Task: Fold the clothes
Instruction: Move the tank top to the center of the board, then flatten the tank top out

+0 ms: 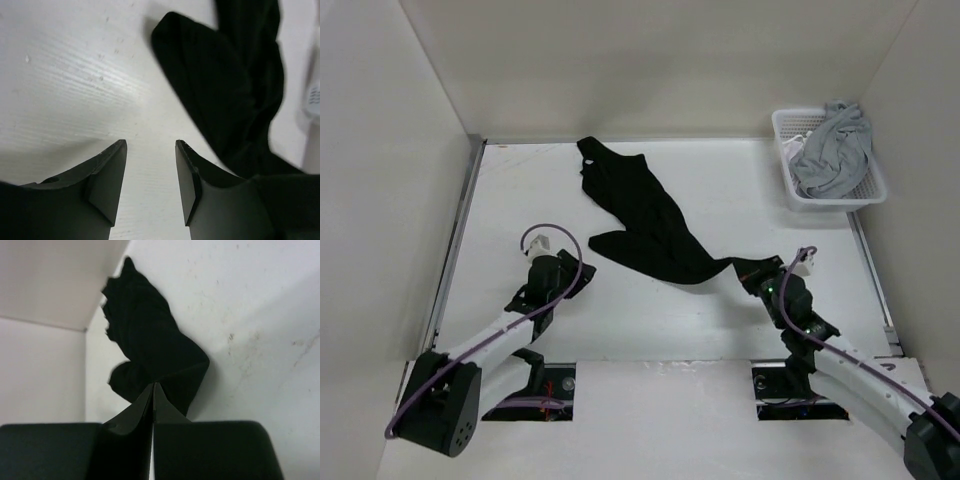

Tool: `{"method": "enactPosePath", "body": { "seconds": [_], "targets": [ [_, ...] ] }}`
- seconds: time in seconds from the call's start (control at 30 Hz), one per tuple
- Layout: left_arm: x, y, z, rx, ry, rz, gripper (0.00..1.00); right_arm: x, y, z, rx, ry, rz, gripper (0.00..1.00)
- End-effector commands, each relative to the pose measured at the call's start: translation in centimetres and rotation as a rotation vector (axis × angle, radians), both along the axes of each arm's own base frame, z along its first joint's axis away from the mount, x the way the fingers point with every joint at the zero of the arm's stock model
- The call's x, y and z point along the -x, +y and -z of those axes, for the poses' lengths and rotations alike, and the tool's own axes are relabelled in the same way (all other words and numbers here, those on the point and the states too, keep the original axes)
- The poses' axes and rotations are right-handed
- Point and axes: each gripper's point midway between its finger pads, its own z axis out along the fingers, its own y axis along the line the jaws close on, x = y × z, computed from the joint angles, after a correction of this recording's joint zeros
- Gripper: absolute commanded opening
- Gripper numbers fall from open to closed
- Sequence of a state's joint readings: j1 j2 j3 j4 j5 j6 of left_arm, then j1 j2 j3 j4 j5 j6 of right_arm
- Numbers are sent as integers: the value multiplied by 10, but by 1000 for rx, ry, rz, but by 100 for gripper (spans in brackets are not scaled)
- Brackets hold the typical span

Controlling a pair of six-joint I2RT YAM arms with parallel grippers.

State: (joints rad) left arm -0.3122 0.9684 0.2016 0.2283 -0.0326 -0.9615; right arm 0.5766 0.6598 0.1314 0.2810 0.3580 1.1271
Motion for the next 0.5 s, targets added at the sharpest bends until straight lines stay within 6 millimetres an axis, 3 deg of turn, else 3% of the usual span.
{"method": "enactPosePath", "body": {
  "seconds": [0.0,0.27,0.47],
  "targets": [
    [-17,-7,-8,-91,-33,39,41,-4,-6,-24,-92,-59,8,3],
    [-62,2,-23,-201,-68,-79,41,-4,-16,-5,-69,-31,15,4],
    [-76,-7,-27,-170,-79,-52,45,-6,-18,0,-27,-30,-10,4]
  ]
}}
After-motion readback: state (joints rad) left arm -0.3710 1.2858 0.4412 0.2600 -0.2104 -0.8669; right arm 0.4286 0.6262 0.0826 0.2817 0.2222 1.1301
